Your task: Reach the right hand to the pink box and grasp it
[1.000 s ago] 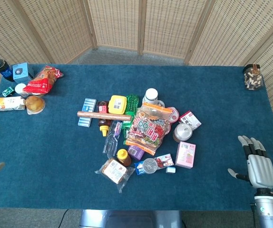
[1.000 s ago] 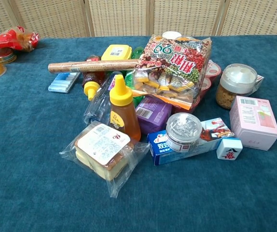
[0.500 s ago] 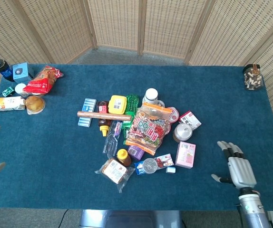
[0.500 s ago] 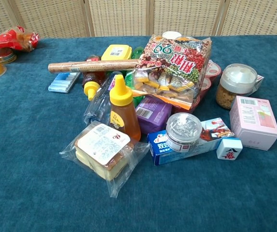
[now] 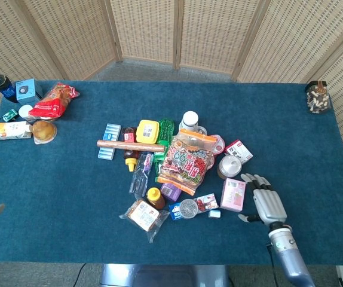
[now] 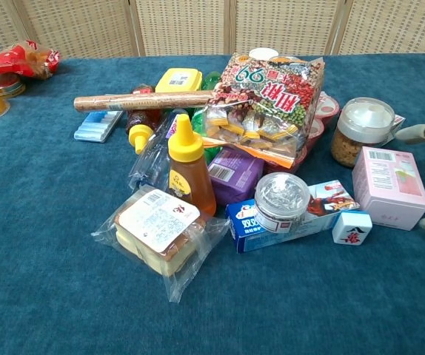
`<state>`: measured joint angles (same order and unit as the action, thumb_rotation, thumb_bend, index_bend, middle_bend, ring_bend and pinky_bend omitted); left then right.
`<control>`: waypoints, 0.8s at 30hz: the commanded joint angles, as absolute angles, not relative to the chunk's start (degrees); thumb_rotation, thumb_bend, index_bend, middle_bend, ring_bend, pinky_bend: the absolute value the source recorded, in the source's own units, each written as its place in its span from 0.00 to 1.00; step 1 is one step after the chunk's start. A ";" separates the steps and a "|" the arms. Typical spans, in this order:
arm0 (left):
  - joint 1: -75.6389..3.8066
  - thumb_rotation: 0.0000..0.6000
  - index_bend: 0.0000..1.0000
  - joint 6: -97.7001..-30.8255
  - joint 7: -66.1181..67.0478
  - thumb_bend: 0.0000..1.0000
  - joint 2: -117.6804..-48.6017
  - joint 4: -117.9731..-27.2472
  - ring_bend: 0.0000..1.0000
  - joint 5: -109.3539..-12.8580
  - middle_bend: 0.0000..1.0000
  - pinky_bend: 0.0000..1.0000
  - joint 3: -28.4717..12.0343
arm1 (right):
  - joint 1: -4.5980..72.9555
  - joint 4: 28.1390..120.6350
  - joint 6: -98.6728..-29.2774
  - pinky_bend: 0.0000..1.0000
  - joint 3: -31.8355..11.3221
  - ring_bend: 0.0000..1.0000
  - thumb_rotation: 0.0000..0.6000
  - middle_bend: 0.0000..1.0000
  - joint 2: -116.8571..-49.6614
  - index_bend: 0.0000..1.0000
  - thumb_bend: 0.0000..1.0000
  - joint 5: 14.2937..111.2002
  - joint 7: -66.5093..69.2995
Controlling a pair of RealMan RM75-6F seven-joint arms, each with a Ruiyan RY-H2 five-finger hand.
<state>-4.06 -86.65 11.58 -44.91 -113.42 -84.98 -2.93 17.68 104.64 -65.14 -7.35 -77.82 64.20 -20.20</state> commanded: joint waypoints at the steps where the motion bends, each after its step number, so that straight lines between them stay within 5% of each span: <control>1: -4.07 1.00 0.11 -86.61 11.71 0.04 -44.97 -113.38 0.00 -84.93 0.00 0.00 -2.92 | 18.69 104.62 -64.73 0.00 -7.94 0.00 1.00 0.00 -78.98 0.00 0.00 62.94 -21.07; 11: -3.98 1.00 0.11 -86.90 11.64 0.04 -44.86 -113.34 0.00 -84.76 0.00 0.00 -3.03 | 20.62 102.09 -66.05 0.00 -8.70 0.00 1.00 0.00 -83.06 0.00 0.00 61.58 -21.42; 14: -3.88 1.00 0.11 -87.08 11.35 0.04 -44.69 -113.30 0.00 -84.63 0.00 0.00 -3.10 | 20.35 100.05 -67.75 0.24 -8.34 0.08 1.00 0.23 -84.68 0.01 0.00 63.76 -20.18; 16: -3.88 1.00 0.11 -87.12 11.27 0.04 -44.61 -113.24 0.00 -84.63 0.00 0.00 -3.12 | 20.07 98.90 -68.73 0.47 -8.13 0.27 1.00 0.50 -85.59 0.11 0.00 65.00 -19.04; 18: -3.87 1.00 0.11 -87.13 11.19 0.04 -44.58 -113.26 0.00 -84.69 0.00 0.00 -3.11 | 19.80 97.98 -69.63 0.60 -7.92 0.40 1.00 0.65 -86.24 0.24 0.00 66.12 -18.23; 24: -3.86 1.00 0.11 -87.12 11.10 0.04 -44.52 -113.22 0.00 -84.63 0.00 0.00 -3.13 | 18.99 97.84 -71.37 0.69 -7.47 0.49 1.00 0.75 -86.08 0.34 0.00 68.17 -16.45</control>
<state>-3.86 -87.12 11.10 -44.52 -113.22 -84.62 -3.13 19.13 97.76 -71.21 -7.54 -86.17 68.00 -16.63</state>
